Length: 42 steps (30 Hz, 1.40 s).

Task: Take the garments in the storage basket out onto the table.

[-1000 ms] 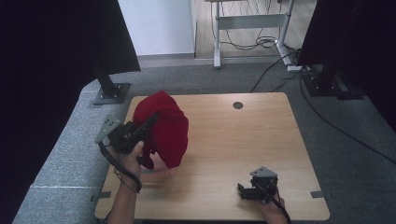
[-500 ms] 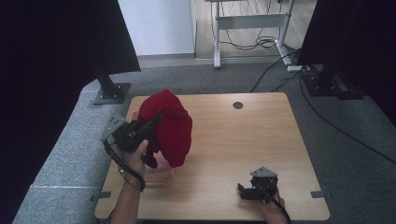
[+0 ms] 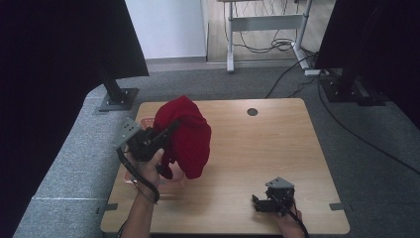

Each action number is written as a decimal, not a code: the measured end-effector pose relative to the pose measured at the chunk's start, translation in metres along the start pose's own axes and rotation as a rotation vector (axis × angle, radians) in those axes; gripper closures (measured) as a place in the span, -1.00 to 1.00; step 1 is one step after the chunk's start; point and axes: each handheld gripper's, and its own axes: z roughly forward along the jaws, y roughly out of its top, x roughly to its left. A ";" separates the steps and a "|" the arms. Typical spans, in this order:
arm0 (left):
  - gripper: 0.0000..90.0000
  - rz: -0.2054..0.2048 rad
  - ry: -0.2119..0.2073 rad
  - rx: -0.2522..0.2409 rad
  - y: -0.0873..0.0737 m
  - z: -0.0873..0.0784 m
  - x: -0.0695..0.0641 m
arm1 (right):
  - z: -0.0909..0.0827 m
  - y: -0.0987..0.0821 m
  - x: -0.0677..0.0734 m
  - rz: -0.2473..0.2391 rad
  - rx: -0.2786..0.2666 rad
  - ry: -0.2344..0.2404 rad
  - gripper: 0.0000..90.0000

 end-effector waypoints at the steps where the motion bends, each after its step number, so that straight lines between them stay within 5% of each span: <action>1: 0.60 0.000 0.000 0.002 0.000 0.000 0.000 | 0.000 0.000 0.000 0.000 0.000 0.000 -0.98; 42: 0.60 0.006 -0.052 0.040 -0.007 0.026 -0.021 | 0.000 0.000 0.000 -0.001 0.000 0.000 -0.98</action>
